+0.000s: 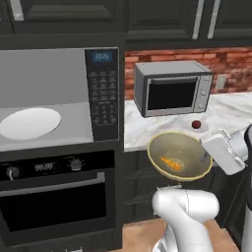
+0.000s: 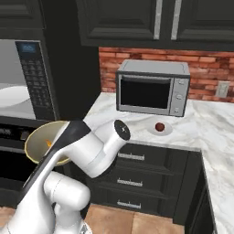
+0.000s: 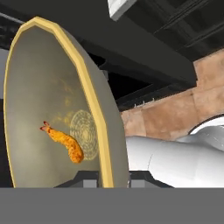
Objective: Remove the apple from the bowl and place it on the small plate. Then place the bowl with only the shrimp in the microwave, close the door, and press the start button to microwave the shrimp.
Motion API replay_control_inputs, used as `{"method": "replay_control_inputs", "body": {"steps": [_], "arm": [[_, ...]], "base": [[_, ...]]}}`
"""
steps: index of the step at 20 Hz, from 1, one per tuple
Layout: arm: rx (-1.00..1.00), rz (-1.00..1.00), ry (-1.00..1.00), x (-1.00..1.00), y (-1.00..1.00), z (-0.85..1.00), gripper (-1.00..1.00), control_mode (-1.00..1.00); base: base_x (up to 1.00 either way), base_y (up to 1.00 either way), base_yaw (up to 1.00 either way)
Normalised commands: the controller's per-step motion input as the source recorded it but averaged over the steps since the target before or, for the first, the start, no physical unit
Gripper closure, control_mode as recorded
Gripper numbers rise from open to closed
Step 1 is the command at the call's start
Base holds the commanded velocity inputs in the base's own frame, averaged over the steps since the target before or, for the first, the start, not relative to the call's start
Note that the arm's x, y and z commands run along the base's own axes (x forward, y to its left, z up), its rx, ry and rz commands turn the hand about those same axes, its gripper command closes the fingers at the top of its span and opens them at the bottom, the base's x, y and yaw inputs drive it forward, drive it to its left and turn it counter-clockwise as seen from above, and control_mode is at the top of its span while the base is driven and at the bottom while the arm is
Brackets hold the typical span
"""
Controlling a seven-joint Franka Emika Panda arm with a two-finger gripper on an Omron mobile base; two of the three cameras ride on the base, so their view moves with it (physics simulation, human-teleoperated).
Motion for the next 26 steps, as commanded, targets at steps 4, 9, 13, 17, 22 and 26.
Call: {"method": "replay_control_inputs", "body": {"steps": [4,9,13,17,22,26], "arm": [[0.00,0.00,0.00,0.00,0.00,0.00,1.00,1.00],[0.00,0.00,0.00,0.00,0.00,0.00,1.00,1.00],[0.00,0.00,0.00,0.00,0.00,0.00,1.00,1.00],[0.00,0.00,0.00,0.00,0.00,0.00,1.00,1.00],[0.00,0.00,0.00,0.00,0.00,0.00,1.00,1.00],[0.00,0.00,0.00,0.00,0.00,0.00,1.00,1.00]], "base": [[-0.23,1.00,0.02],[0.13,1.00,0.02],[0.20,0.79,0.04],[0.54,0.48,0.05],[0.70,0.03,0.12],[-0.10,0.00,0.06]]}}
